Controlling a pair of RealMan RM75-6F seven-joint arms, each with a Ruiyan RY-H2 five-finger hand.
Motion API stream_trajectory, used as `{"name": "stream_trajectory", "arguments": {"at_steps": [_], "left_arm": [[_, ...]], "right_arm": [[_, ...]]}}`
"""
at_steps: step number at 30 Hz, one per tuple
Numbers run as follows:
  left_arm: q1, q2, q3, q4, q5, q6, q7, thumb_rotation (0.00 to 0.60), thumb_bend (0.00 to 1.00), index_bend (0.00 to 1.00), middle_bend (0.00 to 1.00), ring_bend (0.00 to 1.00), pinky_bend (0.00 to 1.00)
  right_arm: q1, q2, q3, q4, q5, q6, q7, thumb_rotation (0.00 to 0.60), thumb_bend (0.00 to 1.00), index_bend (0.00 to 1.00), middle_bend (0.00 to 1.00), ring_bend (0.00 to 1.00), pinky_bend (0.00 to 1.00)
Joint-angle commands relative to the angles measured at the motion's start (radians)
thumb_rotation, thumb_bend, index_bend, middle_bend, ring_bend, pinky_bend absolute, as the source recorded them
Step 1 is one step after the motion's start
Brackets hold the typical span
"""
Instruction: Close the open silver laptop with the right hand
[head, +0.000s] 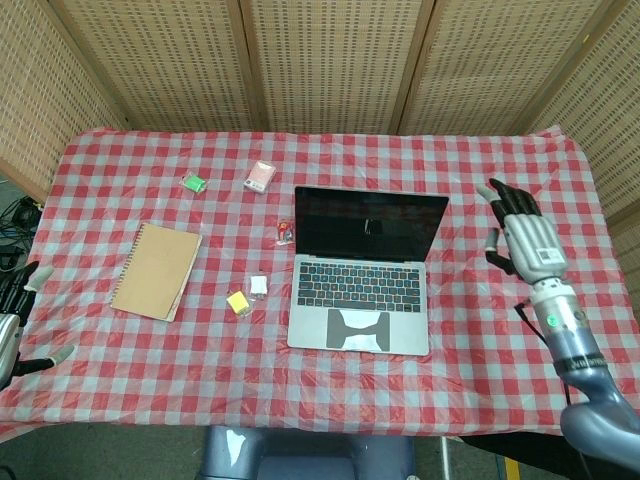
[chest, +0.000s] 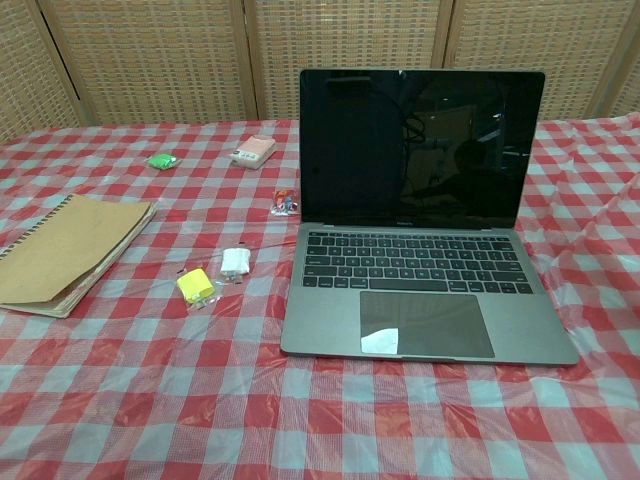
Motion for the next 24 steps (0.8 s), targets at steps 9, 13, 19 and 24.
{"name": "stream_trajectory", "arguments": {"at_steps": [9, 13, 19, 24], "left_arm": [[-0.025, -0.023, -0.038, 0.024, -0.118, -0.045, 0.037, 0.6, 0.0, 0.0, 0.0, 0.0, 0.0], [-0.031, -0.027, -0.042, 0.031, -0.138, -0.055, 0.043, 0.6, 0.0, 0.0, 0.0, 0.0, 0.0], [-0.038, -0.032, -0.043, 0.036, -0.15, -0.069, 0.049, 0.6, 0.0, 0.0, 0.0, 0.0, 0.0], [-0.04, -0.033, -0.042, 0.035, -0.152, -0.07, 0.053, 0.6, 0.0, 0.0, 0.0, 0.0, 0.0]], "right_arm": [[0.442, -0.185, -0.038, 0.354, 0.462, -0.299, -0.167, 0.6, 1.0, 0.22, 0.23, 0.16, 0.19], [0.503, -0.198, -0.089, 0.374, 0.543, -0.312, -0.207, 0.6, 1.0, 0.29, 0.31, 0.24, 0.26], [0.542, -0.186, -0.139, 0.356, 0.613, -0.312, -0.217, 0.6, 1.0, 0.34, 0.37, 0.32, 0.33], [0.554, -0.151, -0.156, 0.314, 0.638, -0.327, -0.199, 0.6, 1.0, 0.39, 0.43, 0.38, 0.38]]}}
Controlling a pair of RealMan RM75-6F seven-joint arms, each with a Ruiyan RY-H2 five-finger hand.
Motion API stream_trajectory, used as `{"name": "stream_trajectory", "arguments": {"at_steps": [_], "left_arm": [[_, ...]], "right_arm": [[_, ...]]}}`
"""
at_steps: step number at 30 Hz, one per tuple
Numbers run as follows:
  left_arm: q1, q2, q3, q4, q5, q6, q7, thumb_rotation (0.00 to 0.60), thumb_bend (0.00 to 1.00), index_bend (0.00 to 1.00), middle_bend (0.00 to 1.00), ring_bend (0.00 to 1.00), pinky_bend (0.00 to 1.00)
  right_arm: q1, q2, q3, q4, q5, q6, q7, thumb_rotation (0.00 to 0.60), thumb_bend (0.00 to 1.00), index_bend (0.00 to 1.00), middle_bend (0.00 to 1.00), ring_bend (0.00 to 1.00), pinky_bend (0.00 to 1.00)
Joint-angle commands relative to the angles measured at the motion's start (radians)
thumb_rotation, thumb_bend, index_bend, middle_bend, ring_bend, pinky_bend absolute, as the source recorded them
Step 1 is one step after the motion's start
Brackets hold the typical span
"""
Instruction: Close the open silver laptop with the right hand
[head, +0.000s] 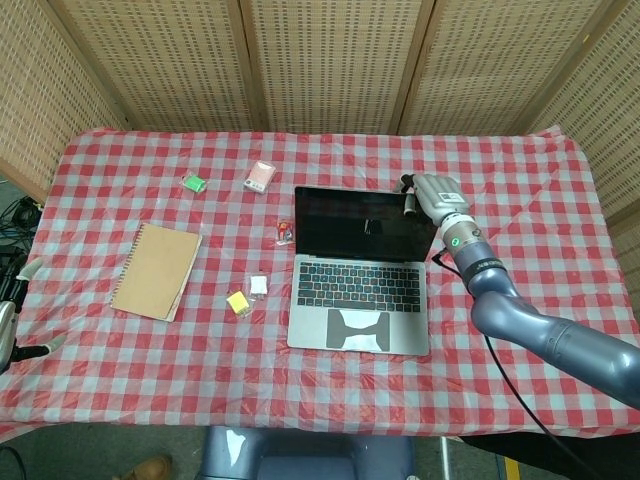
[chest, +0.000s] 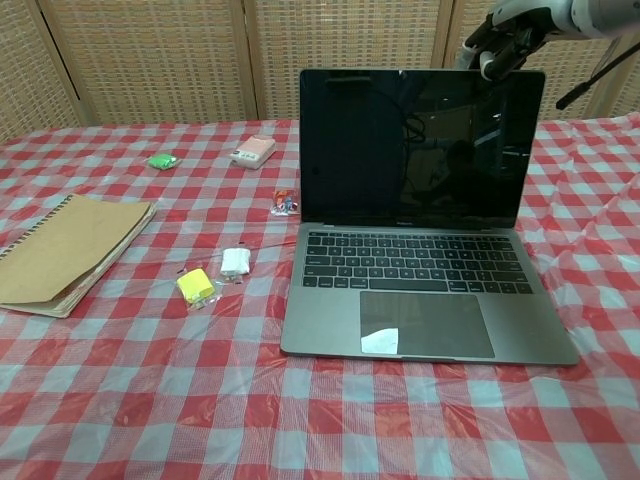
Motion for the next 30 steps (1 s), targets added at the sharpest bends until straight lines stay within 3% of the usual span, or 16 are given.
{"name": "stream_trajectory", "arguments": {"at_steps": [1, 8, 18, 30], "left_arm": [[-0.001, -0.001, 0.0, -0.001, -0.002, -0.001, 0.002, 0.6, 0.0, 0.0, 0.0, 0.0, 0.0], [-0.003, -0.003, 0.002, -0.005, -0.002, -0.003, 0.008, 0.6, 0.0, 0.0, 0.0, 0.0, 0.0], [-0.01, -0.009, 0.007, -0.011, -0.005, -0.012, 0.03, 0.6, 0.0, 0.0, 0.0, 0.0, 0.0], [-0.016, -0.017, 0.01, -0.013, -0.014, -0.019, 0.047, 0.6, 0.0, 0.0, 0.0, 0.0, 0.0]], "right_arm": [[0.008, 0.03, -0.011, -0.034, 0.014, -0.013, 0.014, 0.6, 1.0, 0.4, 0.44, 0.39, 0.39], [0.002, 0.103, -0.007, -0.132, -0.004, -0.012, 0.064, 0.6, 1.0, 0.47, 0.53, 0.5, 0.46], [-0.006, 0.249, -0.029, -0.276, -0.045, -0.172, 0.159, 0.6, 1.0, 0.49, 0.55, 0.53, 0.47], [-0.063, 0.264, -0.06, -0.412, -0.323, -0.19, 0.197, 0.6, 1.0, 0.49, 0.55, 0.53, 0.47]]}}
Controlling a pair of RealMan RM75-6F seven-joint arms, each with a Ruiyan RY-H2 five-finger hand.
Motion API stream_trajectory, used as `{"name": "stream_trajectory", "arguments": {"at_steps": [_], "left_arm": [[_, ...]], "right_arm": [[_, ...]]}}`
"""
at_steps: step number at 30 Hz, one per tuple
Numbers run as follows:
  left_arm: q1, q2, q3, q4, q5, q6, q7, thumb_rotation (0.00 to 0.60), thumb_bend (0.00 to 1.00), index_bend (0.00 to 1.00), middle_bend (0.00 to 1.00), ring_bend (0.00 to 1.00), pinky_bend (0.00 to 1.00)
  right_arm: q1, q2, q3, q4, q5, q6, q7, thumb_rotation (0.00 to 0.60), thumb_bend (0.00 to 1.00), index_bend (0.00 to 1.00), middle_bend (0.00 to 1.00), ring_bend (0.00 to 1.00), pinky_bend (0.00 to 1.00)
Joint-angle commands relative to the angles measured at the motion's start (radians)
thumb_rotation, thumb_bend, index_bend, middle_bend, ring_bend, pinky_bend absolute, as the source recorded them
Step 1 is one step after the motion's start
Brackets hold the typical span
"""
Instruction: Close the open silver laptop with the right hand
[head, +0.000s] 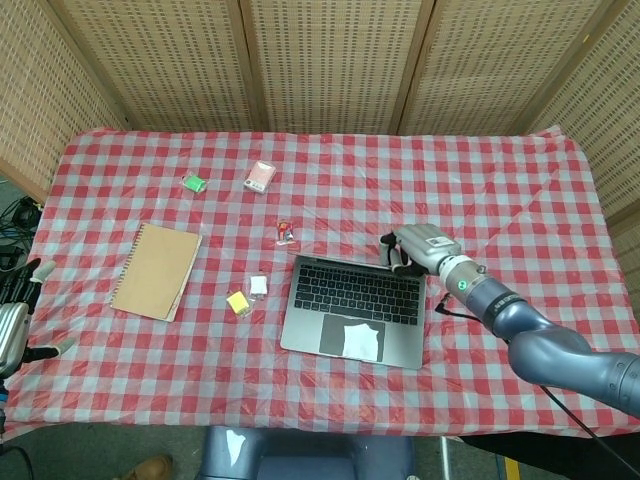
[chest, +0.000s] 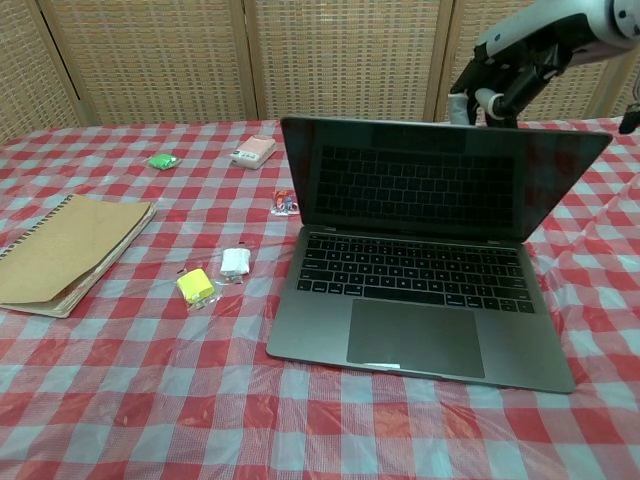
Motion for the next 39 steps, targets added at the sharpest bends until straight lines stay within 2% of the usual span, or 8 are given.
{"name": "stream_trajectory", "arguments": {"at_steps": [1, 7, 11, 19, 24, 30, 39], "left_arm": [[0.0, 0.0, 0.0, 0.0, -0.001, 0.0, 0.0, 0.6, 0.0, 0.0, 0.0, 0.0, 0.0], [-0.002, -0.001, 0.0, 0.001, -0.003, -0.003, 0.0, 0.6, 0.0, 0.0, 0.0, 0.0, 0.0], [-0.002, -0.001, 0.001, 0.0, -0.003, -0.002, 0.0, 0.6, 0.0, 0.0, 0.0, 0.0, 0.0], [-0.005, -0.005, 0.002, 0.003, -0.01, -0.008, 0.006, 0.6, 0.0, 0.0, 0.0, 0.0, 0.0], [-0.007, -0.007, 0.002, 0.006, -0.012, -0.01, 0.009, 0.6, 0.0, 0.0, 0.0, 0.0, 0.0], [-0.009, -0.009, 0.004, 0.007, -0.013, -0.012, 0.01, 0.6, 0.0, 0.0, 0.0, 0.0, 0.0], [-0.01, -0.01, 0.007, 0.007, -0.009, -0.016, 0.007, 0.6, 0.0, 0.0, 0.0, 0.0, 0.0]], "right_arm": [[-0.029, -0.007, -0.028, -0.046, -0.11, 0.009, -0.002, 0.6, 1.0, 0.49, 0.55, 0.53, 0.47], [-0.06, -0.056, -0.085, -0.058, -0.257, 0.059, -0.041, 0.6, 1.0, 0.49, 0.55, 0.52, 0.44], [-0.093, -0.099, -0.105, -0.046, -0.357, 0.116, -0.056, 0.6, 1.0, 0.49, 0.55, 0.5, 0.42], [-0.168, -0.211, -0.18, 0.05, -0.641, 0.222, -0.069, 0.6, 1.0, 0.49, 0.54, 0.5, 0.42], [-0.19, -0.261, -0.221, 0.105, -0.762, 0.254, -0.043, 0.6, 1.0, 0.49, 0.54, 0.5, 0.42], [-0.204, -0.302, -0.27, 0.166, -0.88, 0.289, -0.021, 0.6, 1.0, 0.49, 0.54, 0.5, 0.42], [-0.221, -0.325, -0.311, 0.212, -0.971, 0.339, -0.029, 0.6, 1.0, 0.49, 0.54, 0.5, 0.42]]}}
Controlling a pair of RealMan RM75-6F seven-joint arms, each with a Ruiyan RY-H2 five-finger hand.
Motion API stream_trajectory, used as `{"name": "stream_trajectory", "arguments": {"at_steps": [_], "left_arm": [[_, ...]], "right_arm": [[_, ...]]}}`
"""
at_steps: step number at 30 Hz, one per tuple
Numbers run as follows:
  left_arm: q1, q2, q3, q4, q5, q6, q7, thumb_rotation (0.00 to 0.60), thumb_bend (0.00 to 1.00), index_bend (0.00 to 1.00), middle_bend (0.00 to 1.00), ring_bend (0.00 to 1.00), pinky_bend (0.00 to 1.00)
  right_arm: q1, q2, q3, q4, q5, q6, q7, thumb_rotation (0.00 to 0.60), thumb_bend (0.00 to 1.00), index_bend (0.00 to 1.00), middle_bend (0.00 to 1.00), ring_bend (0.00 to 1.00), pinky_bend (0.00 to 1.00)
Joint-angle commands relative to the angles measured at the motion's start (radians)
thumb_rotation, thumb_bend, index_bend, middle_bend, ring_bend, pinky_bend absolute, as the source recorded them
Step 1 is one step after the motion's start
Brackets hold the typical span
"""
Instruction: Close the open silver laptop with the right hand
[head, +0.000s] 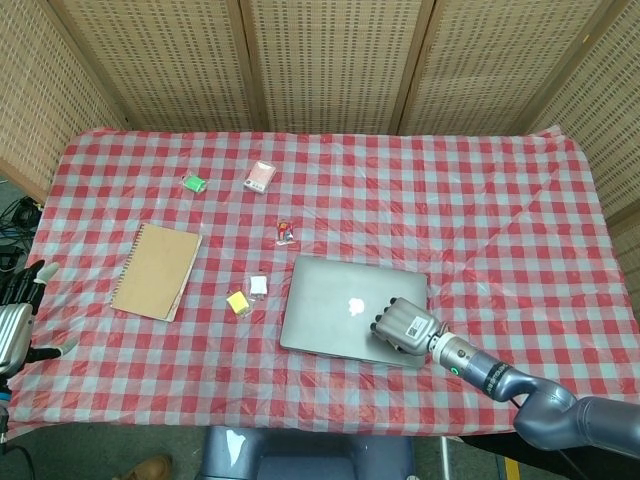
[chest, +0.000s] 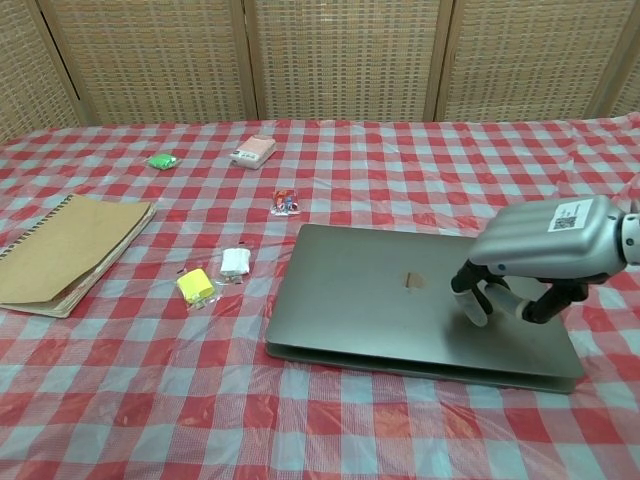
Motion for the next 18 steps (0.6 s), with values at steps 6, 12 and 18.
{"name": "stream_trajectory", "arguments": {"at_steps": [6, 12, 18], "left_arm": [[0.0, 0.002, 0.002, -0.002, 0.003, -0.001, -0.006, 0.6, 0.0, 0.0, 0.0, 0.0, 0.0], [0.005, 0.011, 0.011, -0.005, 0.024, -0.001, -0.033, 0.6, 0.0, 0.0, 0.0, 0.0, 0.0], [0.02, 0.028, 0.031, -0.011, 0.065, 0.006, -0.076, 0.6, 0.0, 0.0, 0.0, 0.0, 0.0]], "right_arm": [[-0.061, 0.047, 0.02, -0.023, -0.092, 0.216, -0.025, 0.6, 1.0, 0.46, 0.54, 0.5, 0.4], [-0.188, 0.167, 0.091, -0.077, -0.102, 0.534, 0.014, 0.6, 0.21, 0.07, 0.14, 0.18, 0.12], [-0.346, 0.21, 0.107, -0.11, 0.038, 0.697, 0.048, 0.6, 0.0, 0.0, 0.0, 0.0, 0.0]]}}
